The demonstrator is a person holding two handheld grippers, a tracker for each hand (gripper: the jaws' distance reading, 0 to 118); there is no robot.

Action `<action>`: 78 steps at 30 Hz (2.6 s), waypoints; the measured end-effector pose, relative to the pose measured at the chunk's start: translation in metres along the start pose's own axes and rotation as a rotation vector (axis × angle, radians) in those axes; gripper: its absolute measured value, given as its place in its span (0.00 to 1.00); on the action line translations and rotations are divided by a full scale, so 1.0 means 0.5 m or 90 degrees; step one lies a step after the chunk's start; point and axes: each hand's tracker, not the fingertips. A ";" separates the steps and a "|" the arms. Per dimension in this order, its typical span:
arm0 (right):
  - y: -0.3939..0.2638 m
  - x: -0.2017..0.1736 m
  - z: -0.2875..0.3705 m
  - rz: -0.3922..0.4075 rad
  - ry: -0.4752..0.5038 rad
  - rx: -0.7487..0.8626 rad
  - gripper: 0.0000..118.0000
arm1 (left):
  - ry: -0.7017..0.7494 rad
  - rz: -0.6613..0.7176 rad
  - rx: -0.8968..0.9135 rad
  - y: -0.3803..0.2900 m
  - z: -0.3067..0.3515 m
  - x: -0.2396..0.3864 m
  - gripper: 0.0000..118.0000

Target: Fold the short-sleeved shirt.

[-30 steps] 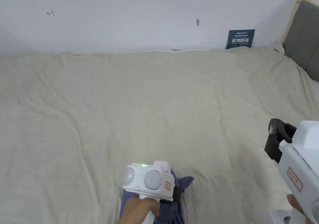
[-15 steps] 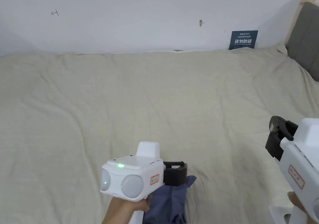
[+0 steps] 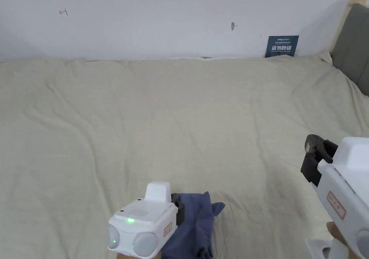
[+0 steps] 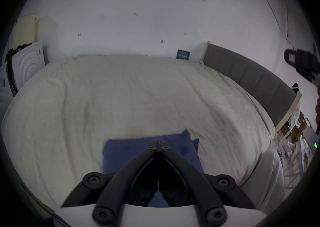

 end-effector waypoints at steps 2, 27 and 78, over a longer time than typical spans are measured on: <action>-0.001 0.007 -0.001 0.001 -0.003 -0.002 0.01 | -0.014 -0.006 -0.017 -0.014 -0.020 0.031 0.00; -0.004 0.012 0.007 0.003 -0.012 -0.007 0.01 | -0.027 -0.093 0.022 -0.043 -0.057 0.119 0.00; -0.238 -0.292 -0.088 0.092 0.133 -0.139 0.01 | 0.230 -0.059 0.358 0.170 0.283 -0.191 0.00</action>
